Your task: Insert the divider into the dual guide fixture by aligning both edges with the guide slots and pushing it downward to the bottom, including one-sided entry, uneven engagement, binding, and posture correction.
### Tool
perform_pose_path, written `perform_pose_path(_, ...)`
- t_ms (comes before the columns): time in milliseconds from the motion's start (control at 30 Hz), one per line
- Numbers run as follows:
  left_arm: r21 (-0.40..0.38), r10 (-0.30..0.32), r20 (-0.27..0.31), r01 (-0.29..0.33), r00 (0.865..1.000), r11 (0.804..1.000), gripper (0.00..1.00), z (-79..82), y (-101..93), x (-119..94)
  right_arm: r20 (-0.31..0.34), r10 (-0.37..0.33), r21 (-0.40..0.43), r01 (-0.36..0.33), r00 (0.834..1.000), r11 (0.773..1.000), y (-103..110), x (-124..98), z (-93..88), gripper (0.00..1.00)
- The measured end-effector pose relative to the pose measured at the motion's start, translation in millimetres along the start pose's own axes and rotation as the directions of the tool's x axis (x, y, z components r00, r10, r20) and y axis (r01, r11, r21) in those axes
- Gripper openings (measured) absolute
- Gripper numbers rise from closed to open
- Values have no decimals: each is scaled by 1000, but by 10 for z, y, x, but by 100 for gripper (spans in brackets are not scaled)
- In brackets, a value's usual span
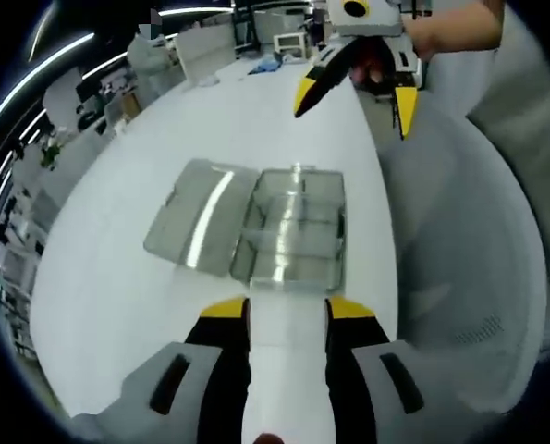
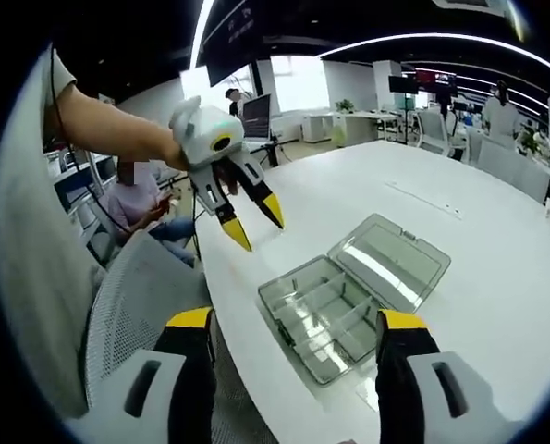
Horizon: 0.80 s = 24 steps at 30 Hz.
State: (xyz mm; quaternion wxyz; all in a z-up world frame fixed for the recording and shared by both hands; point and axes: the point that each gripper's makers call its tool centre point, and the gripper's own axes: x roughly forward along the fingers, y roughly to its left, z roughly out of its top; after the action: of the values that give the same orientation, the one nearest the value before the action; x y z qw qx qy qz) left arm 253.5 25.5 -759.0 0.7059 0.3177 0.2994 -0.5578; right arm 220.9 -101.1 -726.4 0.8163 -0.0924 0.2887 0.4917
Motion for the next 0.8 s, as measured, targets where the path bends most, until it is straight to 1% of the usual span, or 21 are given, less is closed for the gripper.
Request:
perform_pose_path(233,17,-2,26,1,1000,1000,28,134,-83,-4,9,5,4,-5,1000,1000,4,12,40,66)
perform_pose_path(500,34,-2,52,1,999,999,28,274,-173,18,22,20,27,-21,1000,999,11,34,62,64)
perform_pose_path(800,48,20,106,-25,994,999,28,524,-267,51,43,39,46,-41,998,998,28,64,136,60)
